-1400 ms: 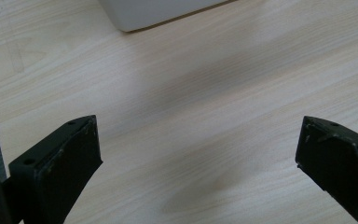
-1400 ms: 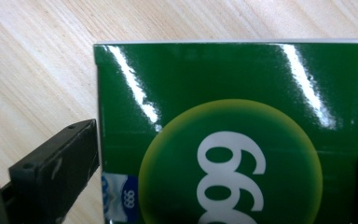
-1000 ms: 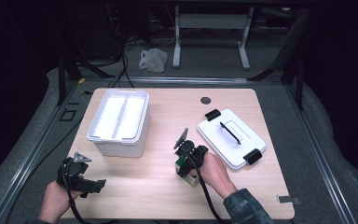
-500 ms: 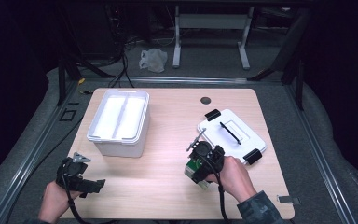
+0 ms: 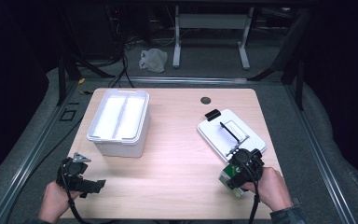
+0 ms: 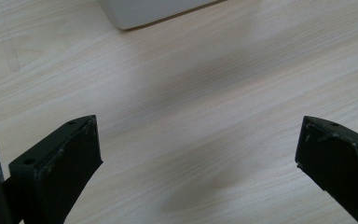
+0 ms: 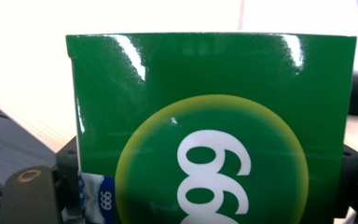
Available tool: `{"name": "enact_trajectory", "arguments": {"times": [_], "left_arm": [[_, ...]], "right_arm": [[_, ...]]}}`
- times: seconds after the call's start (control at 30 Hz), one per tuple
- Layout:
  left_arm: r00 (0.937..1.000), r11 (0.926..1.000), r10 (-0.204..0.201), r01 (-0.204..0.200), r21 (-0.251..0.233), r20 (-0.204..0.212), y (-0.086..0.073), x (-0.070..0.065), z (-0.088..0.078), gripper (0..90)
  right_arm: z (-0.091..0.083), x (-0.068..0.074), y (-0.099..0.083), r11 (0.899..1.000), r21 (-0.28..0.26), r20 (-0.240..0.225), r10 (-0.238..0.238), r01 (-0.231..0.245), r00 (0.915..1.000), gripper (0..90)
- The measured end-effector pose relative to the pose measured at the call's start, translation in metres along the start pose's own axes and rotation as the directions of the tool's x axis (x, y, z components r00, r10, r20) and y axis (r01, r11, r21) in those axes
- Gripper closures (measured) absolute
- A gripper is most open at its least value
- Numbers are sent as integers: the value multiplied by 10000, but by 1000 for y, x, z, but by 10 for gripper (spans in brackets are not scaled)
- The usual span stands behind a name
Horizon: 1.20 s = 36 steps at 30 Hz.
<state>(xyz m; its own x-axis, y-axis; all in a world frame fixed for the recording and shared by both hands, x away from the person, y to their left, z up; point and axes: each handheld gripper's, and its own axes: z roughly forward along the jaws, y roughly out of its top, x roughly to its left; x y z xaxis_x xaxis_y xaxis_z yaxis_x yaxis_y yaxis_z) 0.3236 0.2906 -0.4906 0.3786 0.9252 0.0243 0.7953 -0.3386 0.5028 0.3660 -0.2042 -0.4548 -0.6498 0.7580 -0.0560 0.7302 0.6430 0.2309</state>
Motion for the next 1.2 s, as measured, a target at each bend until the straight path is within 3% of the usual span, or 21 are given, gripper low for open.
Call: {"name": "enact_trajectory", "arguments": {"times": [0.17,0.4,0.63,0.8,0.9,0.97,1.07,1.2], "left_arm": [[10000,10000,22,-22,0,-17,0,-1,0,0],[10000,10000,75,-75,-10,-44,0,-1,0,0],[9998,9998,140,-141,-119,-115,1,-2,-1,0],[9997,9996,179,-183,-208,-155,2,-3,-2,0],[9997,9992,209,-214,-333,-147,2,-4,-4,0],[9998,9986,182,-184,-503,-41,3,-5,-8,0],[9989,9965,367,-387,-745,-287,7,-8,-17,0],[9977,9885,484,-546,-1413,-465,21,-10,-39,0]], "right_arm": [[19,-22,-23,9961,637,189,605,-616,9980,160],[33,-46,-40,9892,809,125,1214,-1221,9925,157],[41,-52,-43,9854,1024,169,1348,-1359,9907,152],[45,-56,-45,9849,874,230,1483,-1498,9887,145],[44,-57,-45,9829,939,176,1574,-1584,9874,90],[32,-59,-45,9779,660,211,1972,-1982,9801,5],[21,-59,-44,9768,426,264,2090,-2100,9776,1],[7,-53,-40,9789,139,291,2032,-2037,9787,5]]}}
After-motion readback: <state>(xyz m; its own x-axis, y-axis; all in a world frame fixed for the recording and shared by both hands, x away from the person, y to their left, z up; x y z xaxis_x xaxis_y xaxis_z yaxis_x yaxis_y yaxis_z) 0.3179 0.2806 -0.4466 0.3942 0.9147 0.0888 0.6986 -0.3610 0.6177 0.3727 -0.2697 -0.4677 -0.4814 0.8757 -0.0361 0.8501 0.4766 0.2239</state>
